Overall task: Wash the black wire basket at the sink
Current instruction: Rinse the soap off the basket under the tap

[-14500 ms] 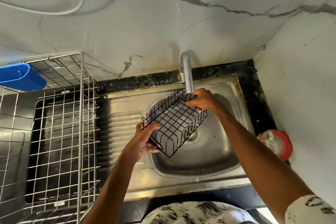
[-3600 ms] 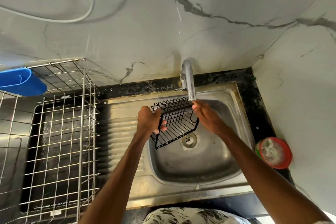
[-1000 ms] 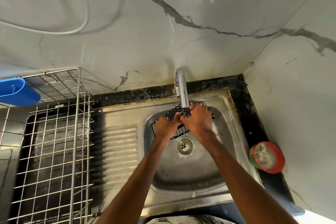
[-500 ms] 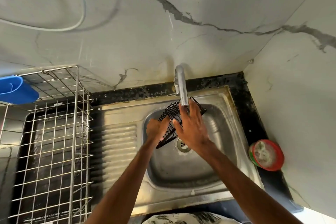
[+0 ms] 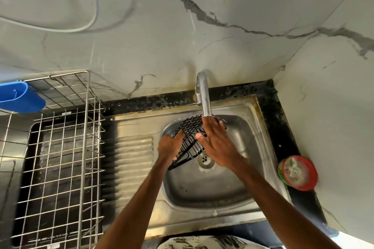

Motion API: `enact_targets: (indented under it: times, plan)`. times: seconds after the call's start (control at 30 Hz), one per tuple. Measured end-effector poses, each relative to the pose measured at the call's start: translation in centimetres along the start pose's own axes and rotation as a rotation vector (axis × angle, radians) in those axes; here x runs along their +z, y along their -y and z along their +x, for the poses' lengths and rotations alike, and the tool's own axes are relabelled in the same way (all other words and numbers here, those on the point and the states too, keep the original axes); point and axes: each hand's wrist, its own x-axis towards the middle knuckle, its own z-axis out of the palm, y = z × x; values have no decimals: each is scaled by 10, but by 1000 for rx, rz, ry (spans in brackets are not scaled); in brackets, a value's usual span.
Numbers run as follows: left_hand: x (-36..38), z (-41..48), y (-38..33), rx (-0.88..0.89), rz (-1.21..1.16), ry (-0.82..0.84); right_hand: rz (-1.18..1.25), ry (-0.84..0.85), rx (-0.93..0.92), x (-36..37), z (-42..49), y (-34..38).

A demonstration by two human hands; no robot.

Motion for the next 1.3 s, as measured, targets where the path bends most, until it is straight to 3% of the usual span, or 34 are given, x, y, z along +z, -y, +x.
enact_targets:
  times: [0.17, 0.43, 0.53, 0.7, 0.87, 1.17, 1.3]
  plan:
    - [3, 1, -4, -160, -155, 106, -59, -46, -230, 11, -3, 26]
    - [12, -4, -3, -341, -330, 288, 43, -47, -1, -4, 12, -22]
    - [11, -3, -1, -365, -357, 298, -26, -57, -24, -1, -1, -27]
    - [15, -9, -5, -310, -293, 303, 97, -377, -90, 9, -20, 9]
    - [21, -14, 2, -325, -225, 323, -61, -233, -214, 16, -18, 0]
    - [18, -13, 14, -289, -221, 328, 337, -197, 21, 3, 6, -32]
    - [15, -15, 9, -296, -192, 306, 335, -180, 71, 0, 9, -21]
